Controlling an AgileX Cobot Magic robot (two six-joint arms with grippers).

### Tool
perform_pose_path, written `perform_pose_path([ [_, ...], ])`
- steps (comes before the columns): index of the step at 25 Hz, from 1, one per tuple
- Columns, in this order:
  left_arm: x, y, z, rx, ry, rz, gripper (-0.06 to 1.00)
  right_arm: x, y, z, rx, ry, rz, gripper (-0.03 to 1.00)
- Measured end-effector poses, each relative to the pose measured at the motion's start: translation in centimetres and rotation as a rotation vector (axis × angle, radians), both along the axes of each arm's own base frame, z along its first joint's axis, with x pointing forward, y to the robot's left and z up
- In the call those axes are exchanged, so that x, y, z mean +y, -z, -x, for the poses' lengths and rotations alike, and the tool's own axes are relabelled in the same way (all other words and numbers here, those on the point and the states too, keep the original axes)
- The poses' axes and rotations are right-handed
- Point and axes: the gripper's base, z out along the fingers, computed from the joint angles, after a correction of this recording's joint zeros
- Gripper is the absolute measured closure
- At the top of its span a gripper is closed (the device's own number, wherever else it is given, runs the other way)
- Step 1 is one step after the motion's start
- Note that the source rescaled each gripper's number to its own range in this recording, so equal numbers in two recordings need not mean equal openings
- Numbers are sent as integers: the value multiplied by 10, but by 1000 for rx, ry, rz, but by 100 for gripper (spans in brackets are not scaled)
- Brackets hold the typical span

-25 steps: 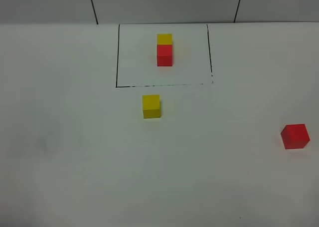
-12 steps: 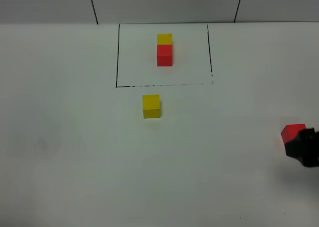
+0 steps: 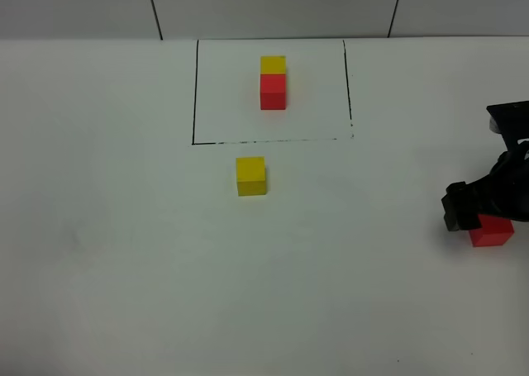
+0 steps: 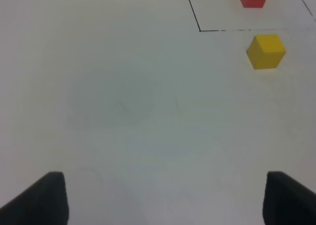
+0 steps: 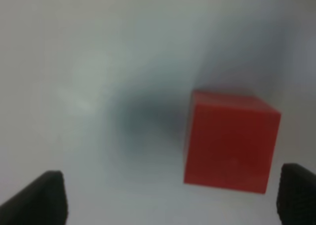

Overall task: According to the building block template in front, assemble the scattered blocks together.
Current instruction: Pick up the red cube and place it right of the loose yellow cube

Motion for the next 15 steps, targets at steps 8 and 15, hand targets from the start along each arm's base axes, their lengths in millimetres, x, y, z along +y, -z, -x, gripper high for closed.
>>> perform_pose_path([
  [8,0,0,0,0,0,0,23,-13,21,-8,44,30,8,21],
  [15,0,0,0,0,0,0,23,-13,38,-12,71,42,2,24],
])
